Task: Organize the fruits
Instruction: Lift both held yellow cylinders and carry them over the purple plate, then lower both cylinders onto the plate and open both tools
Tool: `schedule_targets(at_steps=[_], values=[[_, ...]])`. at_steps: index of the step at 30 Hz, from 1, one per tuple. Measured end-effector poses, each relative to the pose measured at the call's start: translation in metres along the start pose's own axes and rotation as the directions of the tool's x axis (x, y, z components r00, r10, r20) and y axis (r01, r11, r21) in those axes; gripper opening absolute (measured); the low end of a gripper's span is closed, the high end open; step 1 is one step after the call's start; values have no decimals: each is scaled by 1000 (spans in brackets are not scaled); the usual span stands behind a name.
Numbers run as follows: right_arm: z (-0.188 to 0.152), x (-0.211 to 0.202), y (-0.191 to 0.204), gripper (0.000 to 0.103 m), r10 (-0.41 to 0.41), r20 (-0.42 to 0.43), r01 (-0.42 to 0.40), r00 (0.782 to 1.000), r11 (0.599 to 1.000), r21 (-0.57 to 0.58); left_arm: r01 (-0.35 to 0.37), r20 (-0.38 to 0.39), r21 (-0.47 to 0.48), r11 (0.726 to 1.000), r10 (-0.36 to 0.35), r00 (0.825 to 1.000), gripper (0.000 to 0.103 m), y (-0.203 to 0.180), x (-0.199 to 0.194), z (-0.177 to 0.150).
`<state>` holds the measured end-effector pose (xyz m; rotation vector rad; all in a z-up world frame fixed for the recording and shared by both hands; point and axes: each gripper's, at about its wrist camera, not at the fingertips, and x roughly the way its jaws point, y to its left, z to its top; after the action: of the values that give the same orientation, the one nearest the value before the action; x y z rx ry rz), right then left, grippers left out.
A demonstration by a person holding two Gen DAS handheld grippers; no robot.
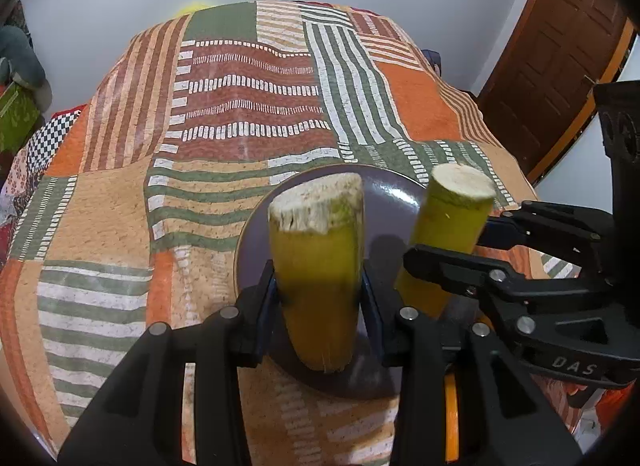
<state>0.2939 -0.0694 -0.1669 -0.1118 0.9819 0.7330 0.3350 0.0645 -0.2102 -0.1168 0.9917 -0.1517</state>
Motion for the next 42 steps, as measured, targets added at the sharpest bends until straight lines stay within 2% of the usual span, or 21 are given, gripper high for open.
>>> schedule_targets(at_steps=[7, 11, 15, 17, 21, 29, 37, 38, 40, 42], values=[[10, 11, -13, 35, 4, -23, -3, 1000, 1000, 27, 9, -12, -6, 1000, -9, 1000, 39, 6, 10, 8], [13, 22, -14, 36, -32, -67, 34, 997, 999, 19, -24, -10, -16, 1000, 24, 1000, 39, 11, 13, 9], [10, 27, -18, 38, -29, -83, 32, 996, 999, 30, 1, -34, -38, 999, -2, 999, 41, 15, 18, 7], [8, 23, -16, 39, -42, -68, 43, 997, 999, 15, -2, -34, -31, 1000, 1, 999, 41, 14, 18, 5], [6, 7, -10, 49, -76, -18, 76, 997, 997, -22, -21, 2, -8, 1000, 21, 1000, 46, 9, 6, 3], [-3, -36, -4, 50, -107, 74, 109, 992, 994, -26, -62, 70, 16, 998, 61, 996, 47, 0, -39, -5], [-25, -82, 4, 51, -144, 140, 148, 980, 989, -19, -70, 130, 40, 997, 64, 990, 47, -15, -87, -26], [-28, -85, 5, 51, -148, 143, 152, 979, 988, -18, -66, 131, 43, 997, 60, 990, 49, -17, -92, -30], [-36, -92, 6, 52, -155, 149, 159, 977, 987, -16, -68, 135, 46, 997, 61, 989, 60, -22, -97, -38], [-45, -96, 7, 61, -162, 156, 166, 974, 986, -12, -71, 147, 54, 996, 62, 987, 60, -28, -103, -47]])
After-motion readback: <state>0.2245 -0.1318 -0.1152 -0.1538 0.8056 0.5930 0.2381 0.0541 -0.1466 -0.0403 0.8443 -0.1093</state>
